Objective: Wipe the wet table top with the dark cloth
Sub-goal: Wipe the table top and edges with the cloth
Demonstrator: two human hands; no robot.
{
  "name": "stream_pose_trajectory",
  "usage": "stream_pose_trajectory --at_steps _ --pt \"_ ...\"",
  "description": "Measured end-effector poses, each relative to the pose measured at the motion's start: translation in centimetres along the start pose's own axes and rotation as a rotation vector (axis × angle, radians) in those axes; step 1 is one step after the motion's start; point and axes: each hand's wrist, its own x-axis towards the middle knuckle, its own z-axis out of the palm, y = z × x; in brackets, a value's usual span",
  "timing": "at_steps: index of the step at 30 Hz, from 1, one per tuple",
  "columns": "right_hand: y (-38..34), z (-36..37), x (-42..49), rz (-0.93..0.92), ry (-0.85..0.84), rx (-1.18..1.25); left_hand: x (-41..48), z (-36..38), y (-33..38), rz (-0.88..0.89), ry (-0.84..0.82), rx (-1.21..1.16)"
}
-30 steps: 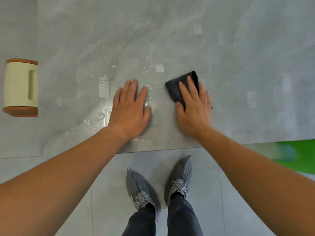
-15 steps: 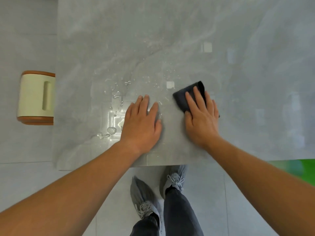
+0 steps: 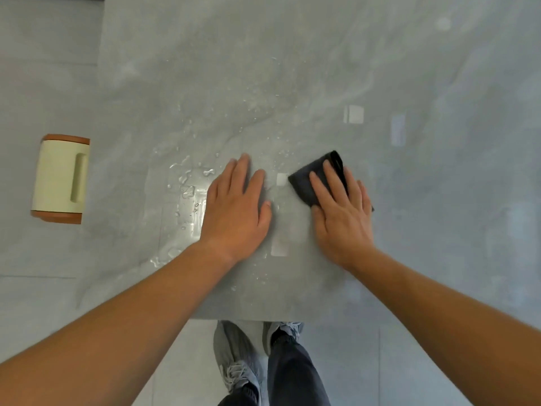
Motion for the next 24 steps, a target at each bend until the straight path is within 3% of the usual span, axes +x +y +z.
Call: stream_pose_trajectory --at_steps 6,12,15,19,24 --pt "-0.1 -1.3 8.4 0.193 0.098 0.087 3.1 -0.2 0.0 -0.034 -0.001 0.031" --pt "-0.9 -0.7 3.3 0.026 0.015 0.041 3.4 -0.7 0.5 -0.062 -0.017 0.011" --pt "-0.3 -1.5 5.9 -0.037 -0.009 0.022 3.6 -1.0 0.7 -0.076 -0.017 0.009" --pt "-0.3 -2.3 11.7 0.067 0.062 0.069 4.3 -1.6 0.4 -0.04 0.024 0.039" --pt "-0.7 -1.4 7.3 0.004 0.046 0.049 7.8 -3.2 -0.2 -0.015 0.03 0.023"
